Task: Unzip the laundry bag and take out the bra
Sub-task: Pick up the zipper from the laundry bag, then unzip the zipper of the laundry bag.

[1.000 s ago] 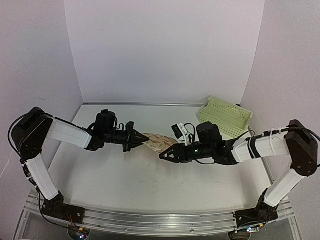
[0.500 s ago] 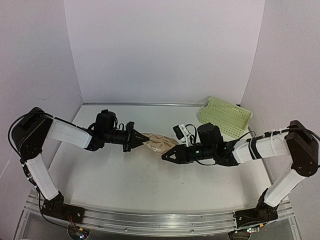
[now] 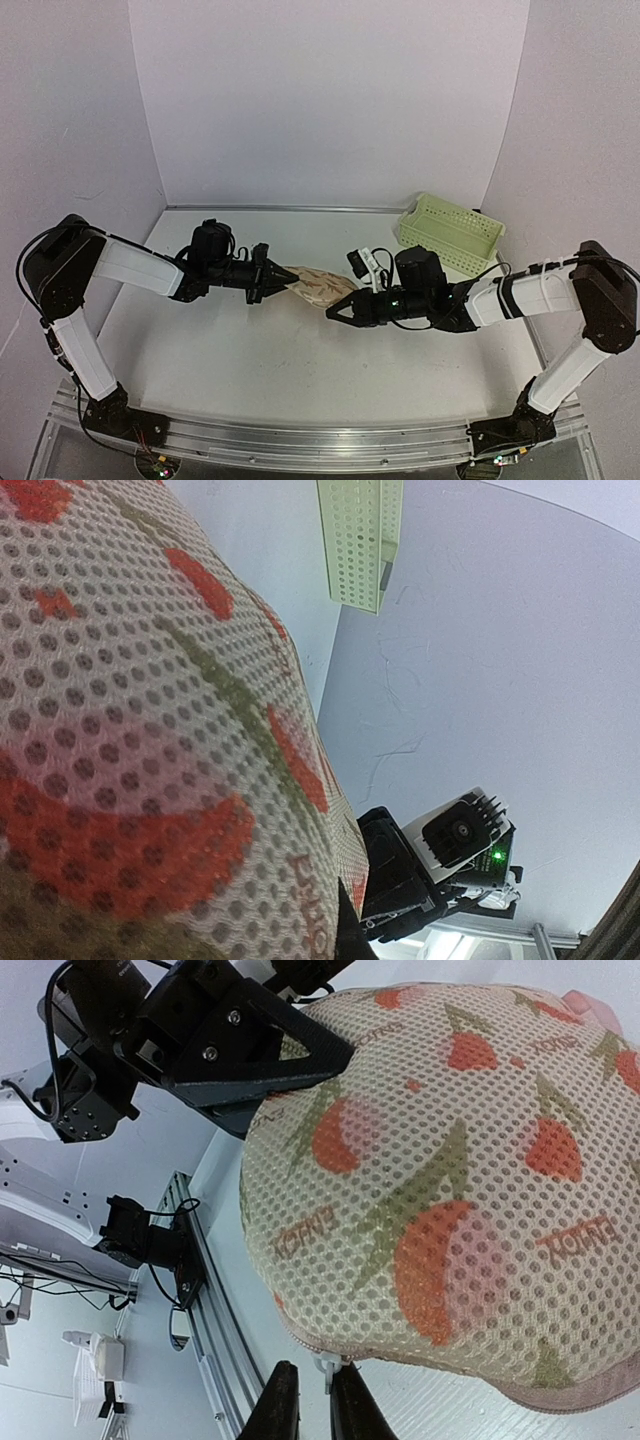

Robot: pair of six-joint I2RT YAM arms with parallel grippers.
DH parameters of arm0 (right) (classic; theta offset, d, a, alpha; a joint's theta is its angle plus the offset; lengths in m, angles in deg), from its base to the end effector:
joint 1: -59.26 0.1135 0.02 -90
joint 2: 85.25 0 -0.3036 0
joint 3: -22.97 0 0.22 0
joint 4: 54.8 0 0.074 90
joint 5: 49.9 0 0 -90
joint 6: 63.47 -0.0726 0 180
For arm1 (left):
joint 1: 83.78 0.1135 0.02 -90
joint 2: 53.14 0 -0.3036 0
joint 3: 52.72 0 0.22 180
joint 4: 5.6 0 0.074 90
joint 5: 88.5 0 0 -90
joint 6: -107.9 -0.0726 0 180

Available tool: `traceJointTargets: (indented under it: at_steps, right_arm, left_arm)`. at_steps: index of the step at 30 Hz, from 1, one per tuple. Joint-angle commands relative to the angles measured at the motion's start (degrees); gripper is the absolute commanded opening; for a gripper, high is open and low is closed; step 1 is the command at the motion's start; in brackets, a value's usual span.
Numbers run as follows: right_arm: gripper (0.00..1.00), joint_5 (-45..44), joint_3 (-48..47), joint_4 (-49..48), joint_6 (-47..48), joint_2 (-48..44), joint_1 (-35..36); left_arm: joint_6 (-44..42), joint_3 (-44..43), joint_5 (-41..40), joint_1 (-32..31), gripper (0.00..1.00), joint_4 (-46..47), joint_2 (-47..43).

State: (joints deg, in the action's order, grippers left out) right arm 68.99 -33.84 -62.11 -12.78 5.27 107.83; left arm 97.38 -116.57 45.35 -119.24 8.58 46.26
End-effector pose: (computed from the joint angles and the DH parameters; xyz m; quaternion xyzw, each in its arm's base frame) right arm 0.1914 0.2699 0.2338 -0.1975 0.8097 0.5068 0.2203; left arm 0.2691 -0.2534 0.2391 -0.0920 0.7893 -0.6068 0.0212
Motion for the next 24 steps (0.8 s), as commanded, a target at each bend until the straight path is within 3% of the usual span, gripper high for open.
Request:
traceJointTargets:
  at_steps: [1, 3, 14, 24]
  right_arm:
    - [0.08, -1.0, -2.4, -2.8, -0.2, -0.3, 0.3]
    - [0.0, -1.2, -2.6, -2.8, -0.2, -0.1, 0.4]
    - [0.0, -3.8, -1.6, -1.0, -1.5, 0.3, 0.4]
    - [0.0, -9.9, 0.2, 7.6, 0.7, -2.3, -0.9]
  left_arm:
    - [-0.6, -3.2, 1.4, -0.2, 0.0, 3.9, -1.0]
    - [-0.7, -3.2, 1.5, -0.3, 0.0, 3.9, -1.0]
    - [-1.8, -2.9, 1.9, -0.2, 0.0, 4.0, -1.2]
    - [-5.8, -2.1, 3.4, -0.1, 0.0, 4.0, -1.6]
